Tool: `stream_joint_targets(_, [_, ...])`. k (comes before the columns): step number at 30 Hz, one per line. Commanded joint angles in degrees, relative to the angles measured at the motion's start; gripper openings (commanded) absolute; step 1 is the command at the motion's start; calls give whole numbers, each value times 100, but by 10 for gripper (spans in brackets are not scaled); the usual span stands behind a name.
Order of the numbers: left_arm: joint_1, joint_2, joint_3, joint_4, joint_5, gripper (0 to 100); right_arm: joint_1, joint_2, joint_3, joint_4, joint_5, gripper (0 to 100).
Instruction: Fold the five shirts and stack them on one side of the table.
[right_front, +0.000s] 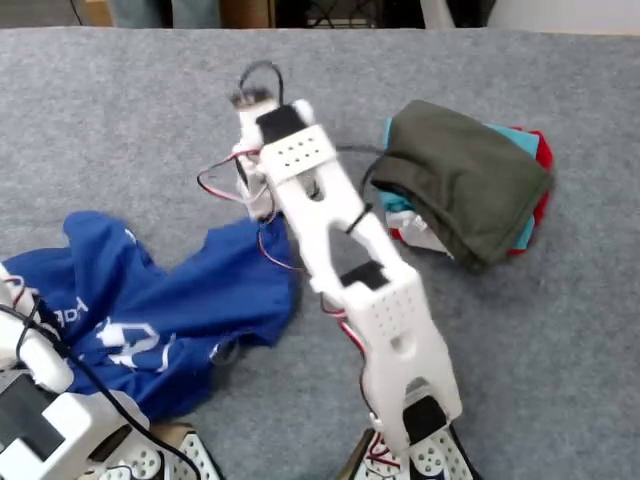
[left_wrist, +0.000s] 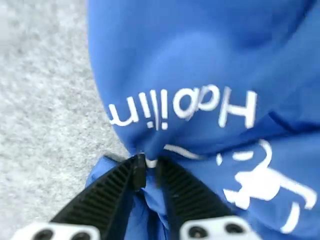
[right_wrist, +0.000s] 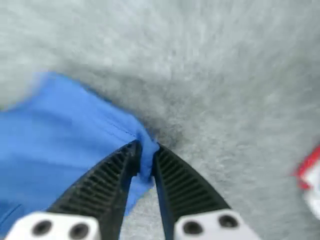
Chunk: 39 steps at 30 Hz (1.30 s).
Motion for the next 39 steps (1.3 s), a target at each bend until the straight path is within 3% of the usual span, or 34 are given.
stream_joint_targets(1, [295,-149,-787,510,-79,179,246,-1569,-233,62,352,14])
stream_joint_targets(5, [699,-114,-1349,695,167,266,510,-2756,119,62,958,14])
stream_joint_targets(8, [1033,-114,-1763,703,598,294,527,-3547,1270,70,1284,14])
stream_joint_targets(15, [2044,-105,-2589,624,2303,293,668,-5226,4804,53,2154,14])
stream_joint_targets(20, [2853,-70,-2774,-132,3543,293,1108,-6053,6334,-220,3103,14])
stream_joint_targets(25, [3837,747,-2905,-993,4088,293,1099,-6255,7336,-958,3147,14])
stream_joint_targets(33, [4945,3042,-3987,-1046,4387,288,730,-6273,8523,-2268,3130,14])
stream_joint_targets(35, [4936,3596,-4295,-1037,4369,235,712,-6290,8716,-2532,3103,14])
stream_joint_targets(39, [4664,4413,-4945,-615,4369,30,738,-6290,8919,-2752,3103,14])
